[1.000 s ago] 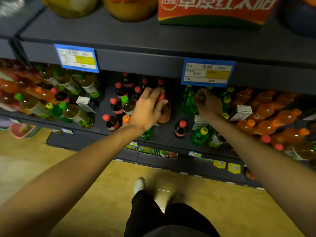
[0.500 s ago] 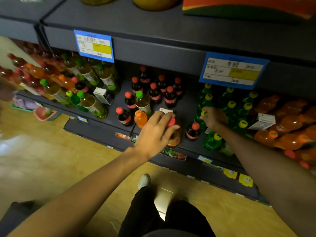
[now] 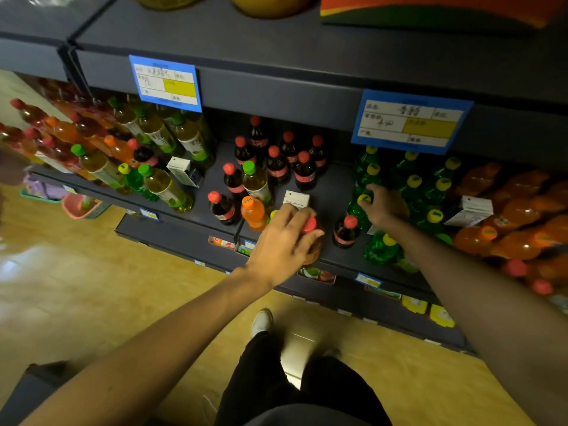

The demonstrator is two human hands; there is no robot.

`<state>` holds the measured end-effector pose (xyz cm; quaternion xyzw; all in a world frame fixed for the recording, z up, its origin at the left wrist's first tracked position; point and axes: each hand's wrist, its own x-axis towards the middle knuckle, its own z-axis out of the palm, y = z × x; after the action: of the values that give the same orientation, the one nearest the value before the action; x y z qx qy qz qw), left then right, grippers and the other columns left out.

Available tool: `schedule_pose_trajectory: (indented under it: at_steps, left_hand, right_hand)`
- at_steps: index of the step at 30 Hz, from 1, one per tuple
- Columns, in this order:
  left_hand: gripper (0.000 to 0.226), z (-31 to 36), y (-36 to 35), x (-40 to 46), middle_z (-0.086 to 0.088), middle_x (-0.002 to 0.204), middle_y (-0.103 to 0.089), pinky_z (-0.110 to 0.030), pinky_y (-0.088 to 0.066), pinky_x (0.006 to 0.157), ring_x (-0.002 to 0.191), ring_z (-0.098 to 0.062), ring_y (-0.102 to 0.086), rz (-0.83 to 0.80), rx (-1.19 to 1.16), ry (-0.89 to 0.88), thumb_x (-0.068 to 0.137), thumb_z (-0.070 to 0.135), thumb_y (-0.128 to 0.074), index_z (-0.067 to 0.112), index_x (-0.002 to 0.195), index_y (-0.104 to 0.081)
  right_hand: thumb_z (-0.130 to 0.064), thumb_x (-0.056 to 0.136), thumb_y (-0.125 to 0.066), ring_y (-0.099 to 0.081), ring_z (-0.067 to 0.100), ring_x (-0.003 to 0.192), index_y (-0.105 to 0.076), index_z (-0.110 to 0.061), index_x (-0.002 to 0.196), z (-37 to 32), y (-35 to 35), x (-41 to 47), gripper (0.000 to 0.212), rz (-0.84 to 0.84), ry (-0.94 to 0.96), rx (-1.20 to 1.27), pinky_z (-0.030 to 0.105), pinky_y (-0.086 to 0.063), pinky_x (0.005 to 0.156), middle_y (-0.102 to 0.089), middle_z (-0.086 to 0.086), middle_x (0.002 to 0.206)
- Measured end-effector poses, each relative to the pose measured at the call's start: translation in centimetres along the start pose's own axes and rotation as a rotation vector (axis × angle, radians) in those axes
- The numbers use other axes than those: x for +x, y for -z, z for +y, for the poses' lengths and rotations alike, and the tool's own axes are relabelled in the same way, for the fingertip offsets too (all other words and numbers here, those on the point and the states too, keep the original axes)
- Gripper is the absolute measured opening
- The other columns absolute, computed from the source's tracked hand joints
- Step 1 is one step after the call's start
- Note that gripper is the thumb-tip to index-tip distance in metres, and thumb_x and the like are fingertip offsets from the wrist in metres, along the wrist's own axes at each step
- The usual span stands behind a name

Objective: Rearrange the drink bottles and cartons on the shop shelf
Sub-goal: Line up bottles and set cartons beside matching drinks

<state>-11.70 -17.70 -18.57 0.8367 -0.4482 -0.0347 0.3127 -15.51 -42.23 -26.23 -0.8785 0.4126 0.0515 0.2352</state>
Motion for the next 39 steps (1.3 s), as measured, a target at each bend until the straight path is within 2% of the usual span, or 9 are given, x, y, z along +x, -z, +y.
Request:
schedule_pose_trajectory:
  at_steps: [6,14,20,23,27,29,34,36,39]
  left_hand:
    - [0.041,0.7,-0.1,0.7,-0.009,0.103,-0.05,-0.034,-0.05,0.076,0.089,-0.022,-0.053,-0.044,-0.057,-0.023,0.092,0.032,-0.057,0.006,0.123,-0.056]
    - [0.04,2.5,-0.2,1.7,-0.01,0.109,-0.052,-0.038,-0.051,0.072,0.093,-0.031,-0.057,-0.1,0.025,-0.087,0.093,0.032,-0.057,0.01,0.127,-0.054]
    - [0.041,3.8,0.2,0.9,-0.01,0.115,-0.049,-0.042,-0.051,0.07,0.093,-0.034,-0.058,-0.113,0.028,-0.034,0.095,0.036,-0.054,0.013,0.128,-0.051]
    - [0.041,4.3,0.9,-0.3,-0.01,0.115,-0.049,-0.043,-0.051,0.073,0.094,-0.035,-0.057,-0.079,-0.017,0.019,0.094,0.036,-0.055,0.012,0.127,-0.052]
    - [0.041,3.8,2.7,-2.4,-0.011,0.114,-0.052,-0.043,-0.049,0.081,0.099,-0.032,-0.054,-0.02,-0.033,0.106,0.093,0.038,-0.056,0.01,0.123,-0.054]
    - [0.042,3.0,4.0,-3.1,-0.011,0.113,-0.054,-0.04,-0.047,0.082,0.102,-0.03,-0.053,0.003,-0.006,0.144,0.092,0.041,-0.056,0.01,0.12,-0.055]
    - [0.04,0.3,7.7,-5.0,-0.01,0.098,-0.06,-0.033,-0.04,0.066,0.087,-0.031,-0.058,0.053,0.112,0.123,0.09,0.048,-0.057,0.009,0.101,-0.055]
    - [0.04,-0.8,9.4,-5.7,-0.011,0.091,-0.061,-0.033,-0.036,0.062,0.082,-0.033,-0.059,0.048,0.156,0.132,0.089,0.048,-0.057,0.009,0.095,-0.051]
    - [0.039,-3.1,12.2,-6.8,-0.013,0.086,-0.064,-0.038,-0.038,0.061,0.081,-0.037,-0.06,0.034,0.171,0.189,0.085,0.048,-0.061,0.014,0.088,-0.042]
  right_hand:
    - [-0.035,0.09,-0.059,-0.058,0.035,0.108,-0.055,-0.021,0.127,1.4,2.2,-2.6,0.04,0.052,-0.02,0.082,0.042,-0.052,0.084,-0.064,0.013,0.116]
    - [-0.031,0.093,-0.055,-0.063,0.027,0.098,-0.061,-0.016,0.12,3.5,6.7,-8.6,0.031,0.121,0.052,0.11,0.038,-0.052,0.083,-0.069,0.011,0.104]
    - [-0.029,0.093,-0.057,-0.065,0.021,0.091,-0.066,-0.018,0.108,2.0,8.5,-12.2,0.021,0.185,0.221,0.12,0.037,-0.054,0.079,-0.07,0.005,0.1]
    - [-0.025,0.093,-0.058,-0.064,0.015,0.09,-0.068,-0.014,0.103,0.2,8.4,-13.4,0.018,0.189,0.339,0.216,0.031,-0.052,0.078,-0.07,0.002,0.098]
    - [-0.021,0.092,-0.059,-0.058,0.006,0.082,-0.068,-0.012,0.099,-2.8,7.9,-14.8,0.015,0.16,0.413,0.39,0.01,-0.042,0.068,-0.066,-0.003,0.091]
    - [-0.02,0.091,-0.06,-0.057,0.004,0.08,-0.069,-0.013,0.098,-4.2,7.3,-15.2,0.013,0.129,0.454,0.409,0.006,-0.038,0.064,-0.065,-0.005,0.088]
    - [-0.019,0.082,-0.071,-0.056,-0.005,0.065,-0.069,-0.015,0.096,-8.2,5.3,-16.5,0.015,-0.069,0.572,0.385,0.011,-0.042,0.06,-0.064,-0.006,0.081]
    - [-0.019,0.079,-0.074,-0.056,-0.001,0.077,-0.068,-0.016,0.101,-10.2,4.4,-17.0,0.023,-0.177,0.657,0.316,0.016,-0.041,0.068,-0.062,-0.007,0.088]
    - [-0.022,0.075,-0.078,-0.055,0.006,0.094,-0.066,-0.016,0.108,-14.1,3.2,-18.0,0.037,-0.268,0.772,0.236,0.02,-0.044,0.079,-0.06,-0.005,0.099]
